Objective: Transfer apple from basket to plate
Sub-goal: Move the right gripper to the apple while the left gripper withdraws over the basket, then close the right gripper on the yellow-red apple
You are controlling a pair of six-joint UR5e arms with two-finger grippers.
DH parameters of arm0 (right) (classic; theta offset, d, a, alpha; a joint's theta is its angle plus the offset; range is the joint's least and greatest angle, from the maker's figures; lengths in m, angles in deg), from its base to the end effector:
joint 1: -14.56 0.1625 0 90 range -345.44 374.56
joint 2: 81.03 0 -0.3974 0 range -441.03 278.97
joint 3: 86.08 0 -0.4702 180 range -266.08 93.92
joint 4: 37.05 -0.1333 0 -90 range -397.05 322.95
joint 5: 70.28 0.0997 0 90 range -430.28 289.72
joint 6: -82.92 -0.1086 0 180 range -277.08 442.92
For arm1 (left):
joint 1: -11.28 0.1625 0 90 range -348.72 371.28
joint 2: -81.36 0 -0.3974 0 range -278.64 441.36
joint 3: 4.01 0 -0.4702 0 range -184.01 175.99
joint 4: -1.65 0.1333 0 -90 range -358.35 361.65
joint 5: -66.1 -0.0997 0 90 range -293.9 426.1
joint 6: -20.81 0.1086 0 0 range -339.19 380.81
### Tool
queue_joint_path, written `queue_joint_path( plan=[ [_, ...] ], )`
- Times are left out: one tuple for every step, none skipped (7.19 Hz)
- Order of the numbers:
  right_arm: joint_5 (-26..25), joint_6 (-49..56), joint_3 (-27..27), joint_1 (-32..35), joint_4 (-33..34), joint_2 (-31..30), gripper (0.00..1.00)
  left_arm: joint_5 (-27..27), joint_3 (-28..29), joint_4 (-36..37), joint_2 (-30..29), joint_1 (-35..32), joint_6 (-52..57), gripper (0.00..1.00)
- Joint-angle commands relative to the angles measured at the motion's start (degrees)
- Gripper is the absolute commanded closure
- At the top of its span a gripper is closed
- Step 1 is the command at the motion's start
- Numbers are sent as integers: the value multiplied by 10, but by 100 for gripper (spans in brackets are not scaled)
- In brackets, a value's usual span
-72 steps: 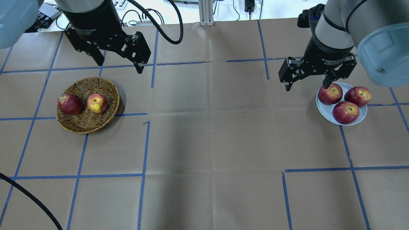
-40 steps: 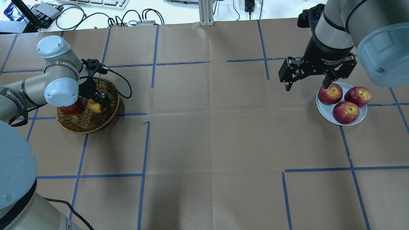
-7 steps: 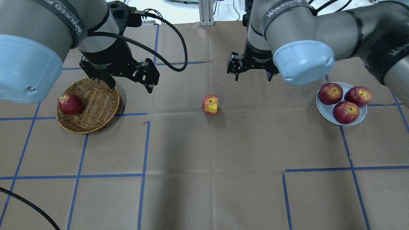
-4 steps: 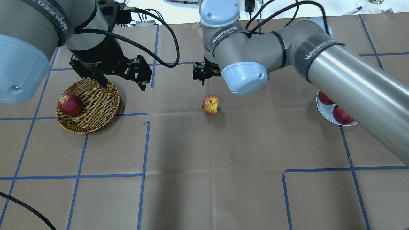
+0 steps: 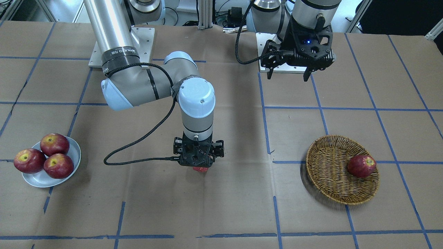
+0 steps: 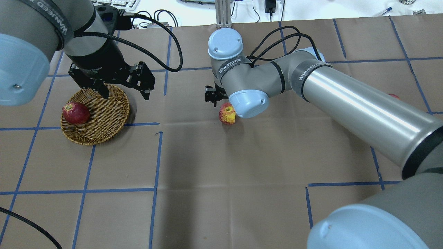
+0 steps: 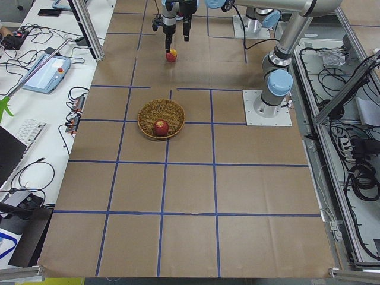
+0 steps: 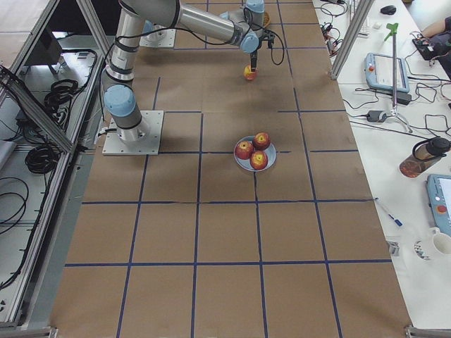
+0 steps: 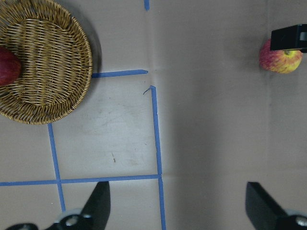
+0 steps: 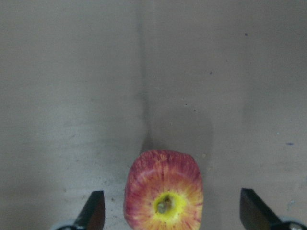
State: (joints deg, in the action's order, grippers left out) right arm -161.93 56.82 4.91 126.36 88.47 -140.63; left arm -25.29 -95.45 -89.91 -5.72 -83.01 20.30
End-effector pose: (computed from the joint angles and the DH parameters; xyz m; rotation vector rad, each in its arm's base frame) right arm 0.3844 -0.6106 0.1593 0.1193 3.1340 -0.1217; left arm -0.1714 -0.5380 0.4628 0.1028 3.1156 0.0006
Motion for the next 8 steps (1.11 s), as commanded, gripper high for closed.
queue_joint_path(
  plan=[
    [5,-1,15,3,24,25,0,-1,-4,0,1,2,1,1],
    [7,-2,21,3,39,33,0,-2,-5,0,1,2,1,1],
    [5,0,23,3,63,41,1,-3,-5,0,1,2,2,1],
    [7,0,21,3,69,45,21,-2,-7,0,1,2,2,1],
    [5,1,22,3,69,44,32,-2,-8,0,1,2,2,1],
    [4,1,23,2,68,41,40,-2,-8,0,1,2,2,1],
    [4,1,22,1,63,35,45,-2,-8,0,1,2,2,1],
    [4,2,23,-1,61,21,46,-2,-8,0,1,2,2,1]
  ],
)
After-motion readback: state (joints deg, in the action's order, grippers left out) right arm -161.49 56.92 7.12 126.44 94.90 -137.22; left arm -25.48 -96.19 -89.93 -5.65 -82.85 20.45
